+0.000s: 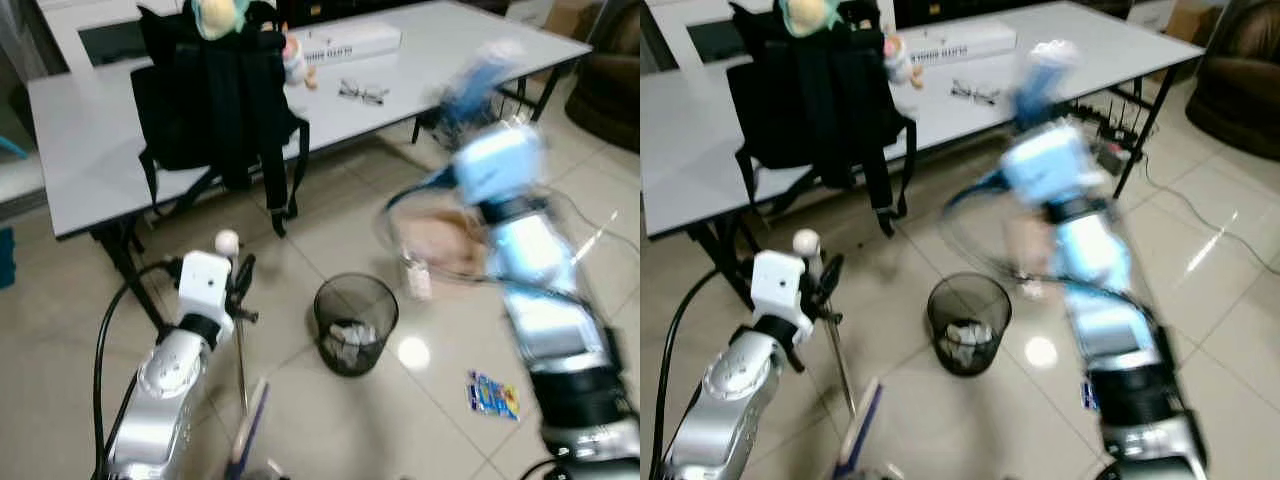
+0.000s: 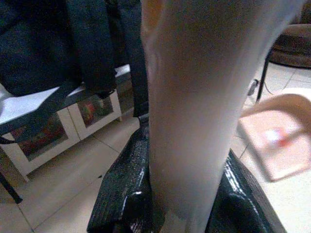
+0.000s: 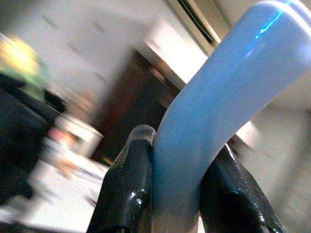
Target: Sweep floor
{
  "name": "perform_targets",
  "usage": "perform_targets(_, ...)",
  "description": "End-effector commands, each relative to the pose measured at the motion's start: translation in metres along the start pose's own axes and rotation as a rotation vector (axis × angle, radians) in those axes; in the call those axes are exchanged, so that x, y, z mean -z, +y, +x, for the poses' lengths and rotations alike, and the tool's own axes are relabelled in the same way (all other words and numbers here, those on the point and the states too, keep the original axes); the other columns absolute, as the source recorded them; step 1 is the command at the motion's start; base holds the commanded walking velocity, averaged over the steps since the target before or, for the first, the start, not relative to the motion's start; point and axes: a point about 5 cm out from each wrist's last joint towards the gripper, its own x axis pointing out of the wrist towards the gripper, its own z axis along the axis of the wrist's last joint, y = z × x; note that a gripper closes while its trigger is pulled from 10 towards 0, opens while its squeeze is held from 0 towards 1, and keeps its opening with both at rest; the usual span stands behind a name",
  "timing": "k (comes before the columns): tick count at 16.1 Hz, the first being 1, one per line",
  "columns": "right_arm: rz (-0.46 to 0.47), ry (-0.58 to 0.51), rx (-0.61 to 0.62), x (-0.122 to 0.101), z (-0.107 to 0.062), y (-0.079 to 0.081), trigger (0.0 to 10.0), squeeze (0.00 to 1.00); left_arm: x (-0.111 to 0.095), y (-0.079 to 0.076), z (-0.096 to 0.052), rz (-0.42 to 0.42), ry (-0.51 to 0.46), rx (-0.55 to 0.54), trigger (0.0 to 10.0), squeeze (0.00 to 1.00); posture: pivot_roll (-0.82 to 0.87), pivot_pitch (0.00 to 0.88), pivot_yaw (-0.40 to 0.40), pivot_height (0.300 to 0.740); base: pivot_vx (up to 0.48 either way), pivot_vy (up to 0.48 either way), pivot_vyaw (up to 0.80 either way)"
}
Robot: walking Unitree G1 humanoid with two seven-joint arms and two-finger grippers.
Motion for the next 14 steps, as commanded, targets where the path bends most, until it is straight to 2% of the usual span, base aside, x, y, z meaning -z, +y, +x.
perform_targets(1, -0.048, 0.018, 0.074, -0.001, 0.000, -0.015, 10.0, 0.00, -0.001, -0.003, 0.000, -0.001, -0.004, 0.023, 10.0, 0.00, -0.02, 0.052, 0.035, 0.740, 0.000, 0.000, -0.50)
perform_targets(2, -0.046, 0.043, 0.105, 0.004, -0.003, -0.020, 10.0, 0.00, -0.001, -0.004, 0.001, -0.009, -0.005, 0.031, 10.0, 0.00, -0.02, 0.052, 0.035, 0.740, 0.000, 0.000, -0.80)
perform_targets(3, -0.100, 0.126, 0.144, 0.021, -0.014, -0.030, 10.0, 0.00, -0.002, -0.007, 0.002, -0.021, -0.011, 0.056, 10.0, 0.00, -0.02, 0.052, 0.035, 0.740, 0.000, 0.000, -0.80)
perform_targets(5, -0.123, 0.226, 0.152, 0.037, -0.027, -0.030, 10.0, 0.00, -0.004, -0.010, 0.004, -0.035, -0.019, 0.076, 10.0, 0.00, -0.02, 0.049, 0.036, 0.740, 0.000, 0.000, -0.80)
perform_targets(6, -0.084, 0.307, 0.171, 0.048, -0.036, -0.027, 10.0, 0.00, -0.007, -0.013, 0.005, -0.067, -0.037, 0.113, 10.0, 0.00, -0.02, 0.049, 0.035, 0.740, 0.000, 0.000, -0.80)
perform_targets(8, -0.001, 0.394, 0.227, 0.058, -0.045, -0.022, 10.0, 0.00, -0.012, -0.021, 0.003, -0.123, -0.062, 0.213, 10.0, 0.00, -0.02, 0.049, 0.037, 0.740, 0.000, 0.000, -0.80)
perform_targets(12, 0.038, 0.422, 0.283, 0.061, -0.049, -0.013, 10.0, 0.00, -0.009, -0.017, 0.003, -0.106, -0.031, 0.211, 10.0, 0.00, -0.02, 0.050, 0.037, 0.740, 0.000, 0.000, -0.80)
perform_targets(14, -0.004, 0.445, 0.293, 0.063, -0.053, -0.010, 10.0, 0.00, -0.013, -0.015, 0.007, -0.068, -0.062, 0.176, 10.0, 0.00, -0.02, 0.051, 0.034, 0.740, 0.000, 0.000, -0.80)
